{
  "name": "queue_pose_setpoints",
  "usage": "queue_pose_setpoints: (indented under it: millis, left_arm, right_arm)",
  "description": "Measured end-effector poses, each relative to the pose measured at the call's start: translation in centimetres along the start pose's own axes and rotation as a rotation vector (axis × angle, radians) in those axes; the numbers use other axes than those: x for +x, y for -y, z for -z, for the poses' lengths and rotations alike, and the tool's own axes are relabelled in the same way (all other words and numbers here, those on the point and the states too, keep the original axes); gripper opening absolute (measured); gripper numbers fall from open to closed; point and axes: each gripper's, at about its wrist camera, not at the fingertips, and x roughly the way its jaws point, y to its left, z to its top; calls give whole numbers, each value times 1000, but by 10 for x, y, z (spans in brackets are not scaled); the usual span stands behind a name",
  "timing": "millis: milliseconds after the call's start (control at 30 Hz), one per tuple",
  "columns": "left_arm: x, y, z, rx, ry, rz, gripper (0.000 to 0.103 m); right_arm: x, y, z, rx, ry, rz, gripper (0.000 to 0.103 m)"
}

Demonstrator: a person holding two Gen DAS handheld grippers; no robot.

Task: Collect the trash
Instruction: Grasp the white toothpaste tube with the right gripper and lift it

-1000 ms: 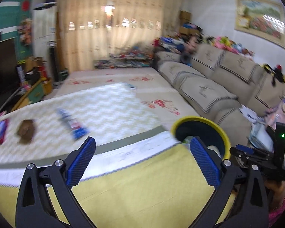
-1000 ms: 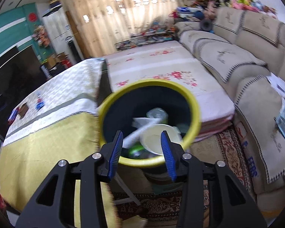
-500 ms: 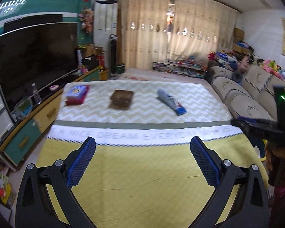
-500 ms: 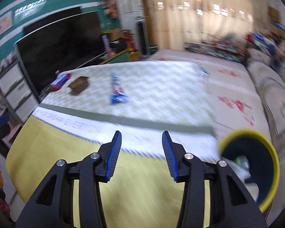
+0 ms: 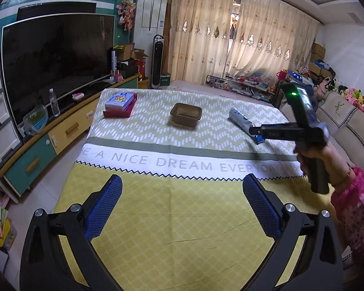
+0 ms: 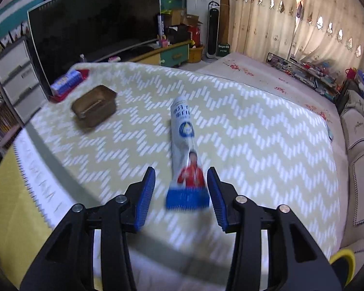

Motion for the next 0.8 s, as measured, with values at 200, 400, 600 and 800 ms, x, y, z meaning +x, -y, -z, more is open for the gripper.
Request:
queue_pose_setpoints:
  millis: [200, 400, 600, 800]
  left_arm:
    - [11, -9, 2, -17, -20, 5, 98]
    - [18, -14, 2, -34, -29, 11, 98]
    - [22, -13, 4, -37, -40, 22, 98]
    - [21, -12, 4, -38, -36, 26, 98]
  right_arm:
    - [29, -4, -16, -10, -55, 21, 43]
    - [34, -14, -25, -40, -61, 57, 42]
    - [31, -21, -19, -29, -72, 30, 27]
    - [17, -23, -4, 13, -77, -1, 25]
